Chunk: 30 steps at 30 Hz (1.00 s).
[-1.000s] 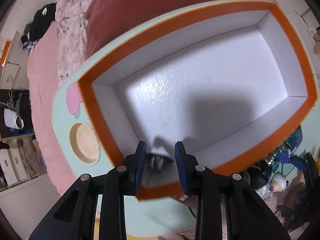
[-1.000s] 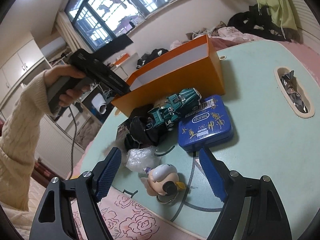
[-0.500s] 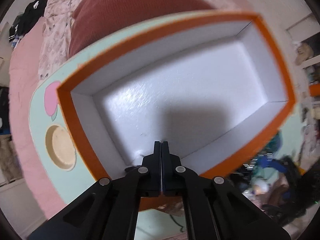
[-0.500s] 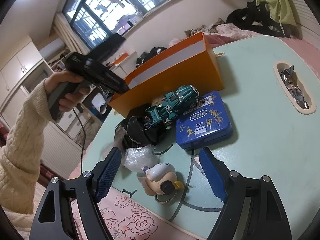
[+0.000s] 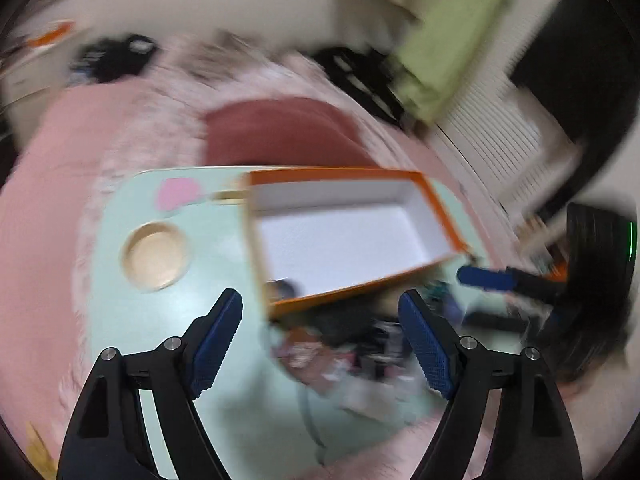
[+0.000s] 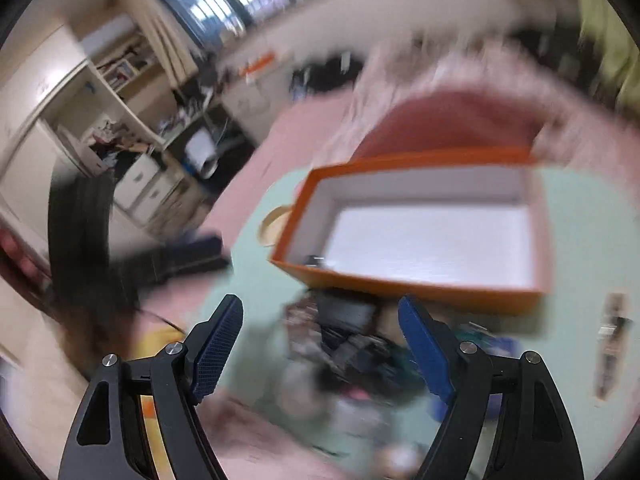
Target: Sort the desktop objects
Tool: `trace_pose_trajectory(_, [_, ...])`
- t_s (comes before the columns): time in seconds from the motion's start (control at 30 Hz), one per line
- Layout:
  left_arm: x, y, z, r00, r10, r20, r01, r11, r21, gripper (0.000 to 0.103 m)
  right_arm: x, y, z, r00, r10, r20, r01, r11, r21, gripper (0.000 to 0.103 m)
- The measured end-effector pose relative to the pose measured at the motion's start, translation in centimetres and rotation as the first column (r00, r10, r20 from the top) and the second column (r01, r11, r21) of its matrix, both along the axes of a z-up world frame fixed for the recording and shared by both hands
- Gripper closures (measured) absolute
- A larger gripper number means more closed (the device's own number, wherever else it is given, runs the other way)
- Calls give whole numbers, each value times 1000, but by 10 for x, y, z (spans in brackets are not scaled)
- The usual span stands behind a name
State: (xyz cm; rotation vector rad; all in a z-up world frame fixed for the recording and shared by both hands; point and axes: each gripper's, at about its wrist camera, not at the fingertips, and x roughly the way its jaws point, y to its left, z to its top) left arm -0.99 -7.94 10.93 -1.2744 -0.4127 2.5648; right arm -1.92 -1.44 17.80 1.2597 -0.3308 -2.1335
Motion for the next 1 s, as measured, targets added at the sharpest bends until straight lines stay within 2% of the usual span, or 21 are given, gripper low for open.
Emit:
trace_pose_trajectory(0.03, [7,-6,-13,1000,30,6,-30,999,13,23,-21,-14,-5,996,32,80,-32,999,0,25])
trace_pose_trajectory(0.1, [22,-22,-43,995,100,13,-100,992,72,23,-51,-40,-19,981,78,178,-88,995,46,47])
trace_pose_trajectory(0.13, [29,-25,-54,992,126,15,-127,988,91,23,-62,-49,-25,975,79,207,-98,992,83,50])
trace_pose_trajectory(0.17, [35,-27,-63,989,145,20,-146,984,98,23,-74,-60,-34,972,67,226,-99,986,132,51])
trace_pose_trajectory(0.23, [44,-21,-82,987,160,27,-162,985,60,23,-89,-78,-48,967,64,246,-114,974,195,51])
trace_pose_trajectory(0.3, [48,-14,-92,987,161,19,-162,986,30,23,-98,-91,-59,959,63,277,-125,969,213,51])
trace_pose_trajectory(0.43, [46,-4,-96,992,122,34,-123,992,42,23,-108,-117,-84,937,71,341,-181,935,304,50])
trace_pose_trajectory(0.47, [45,-2,-94,993,117,28,-118,992,43,23,-106,-120,-84,946,72,315,-179,929,324,51])
trace_pose_trajectory(0.5, [45,1,-92,994,110,18,-111,993,44,23,-105,-120,-83,950,63,306,-172,922,347,66])
trace_pose_trajectory(0.57, [46,3,-91,995,101,11,-102,994,46,23,-105,-117,-84,962,8,274,-130,893,430,89])
trace_pose_trajectory(0.63, [48,3,-88,995,100,6,-100,994,50,23,-104,-112,-85,965,5,264,-123,894,431,96])
trace_pose_trajectory(0.77, [49,1,-89,994,107,9,-108,993,57,23,-110,-90,-84,966,-34,255,-66,925,375,97])
trace_pose_trajectory(0.93, [41,-5,-91,992,129,14,-130,990,54,23,-107,-69,-60,973,-36,227,-36,952,305,96])
trace_pose_trajectory(0.97, [39,-5,-91,991,132,16,-133,990,52,23,-106,-65,-58,970,-28,243,-46,954,295,96])
trace_pose_trajectory(1.0, [38,-4,-91,991,132,18,-133,990,49,23,-105,-64,-57,965,-19,262,-60,955,289,89])
